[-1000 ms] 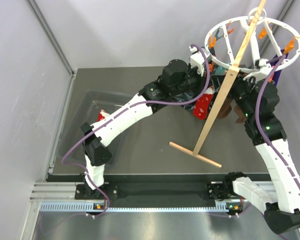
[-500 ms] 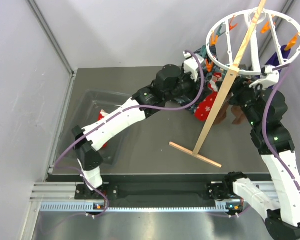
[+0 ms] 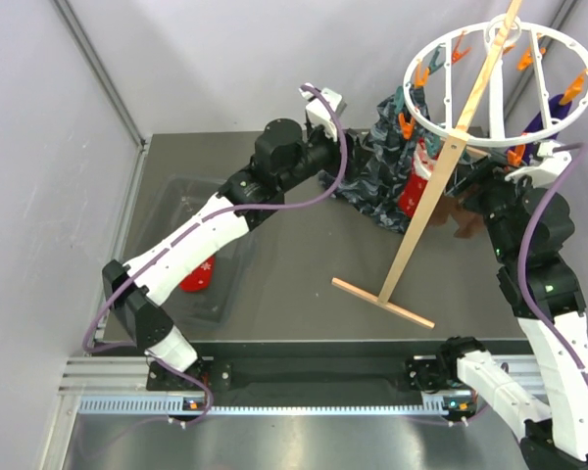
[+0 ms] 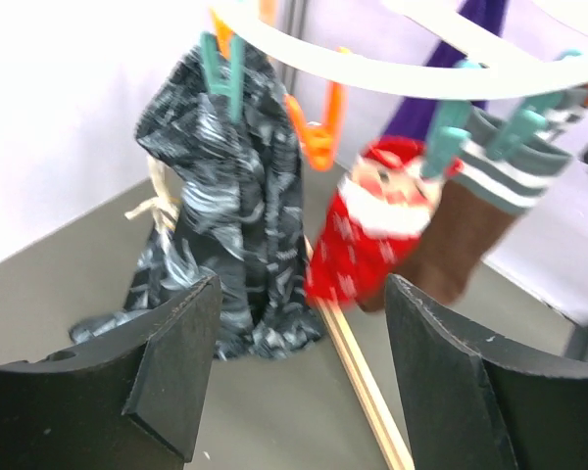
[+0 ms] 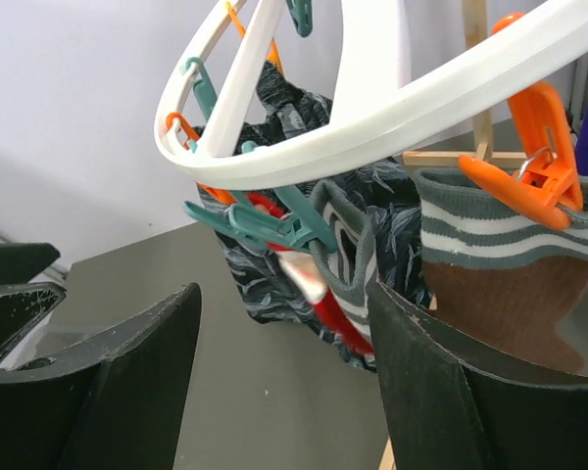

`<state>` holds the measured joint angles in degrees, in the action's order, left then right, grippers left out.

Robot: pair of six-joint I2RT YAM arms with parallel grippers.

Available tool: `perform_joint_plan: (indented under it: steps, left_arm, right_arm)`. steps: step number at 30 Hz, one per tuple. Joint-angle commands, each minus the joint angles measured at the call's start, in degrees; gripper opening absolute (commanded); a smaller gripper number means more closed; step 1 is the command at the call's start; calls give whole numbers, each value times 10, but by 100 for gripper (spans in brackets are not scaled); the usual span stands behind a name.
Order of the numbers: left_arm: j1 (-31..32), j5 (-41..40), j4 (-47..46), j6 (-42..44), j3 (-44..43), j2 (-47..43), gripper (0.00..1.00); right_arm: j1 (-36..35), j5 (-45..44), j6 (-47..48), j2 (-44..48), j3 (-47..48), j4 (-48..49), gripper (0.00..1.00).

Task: Clip the socks to the hanger
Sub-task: Clamp the sock onto the hanger, then open the clamp at the hanger.

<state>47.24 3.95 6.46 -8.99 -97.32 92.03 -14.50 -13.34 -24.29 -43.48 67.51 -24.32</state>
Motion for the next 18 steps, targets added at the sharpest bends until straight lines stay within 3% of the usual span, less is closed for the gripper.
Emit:
perform_joint_plan:
  steps: [1, 9, 18]
  left_arm:
    - [-6, 48, -118, -8, 23, 7, 72]
    - [-18, 74, -253, -6, 12, 88, 73]
    - [-50, 116, -303, -17, -54, 173, 72]
  right_arm:
    - [-1, -36, 20, -1, 3, 2, 67]
    - [0, -35, 28, 7, 10, -6, 67]
    - [0, -4, 28, 13, 14, -12, 67]
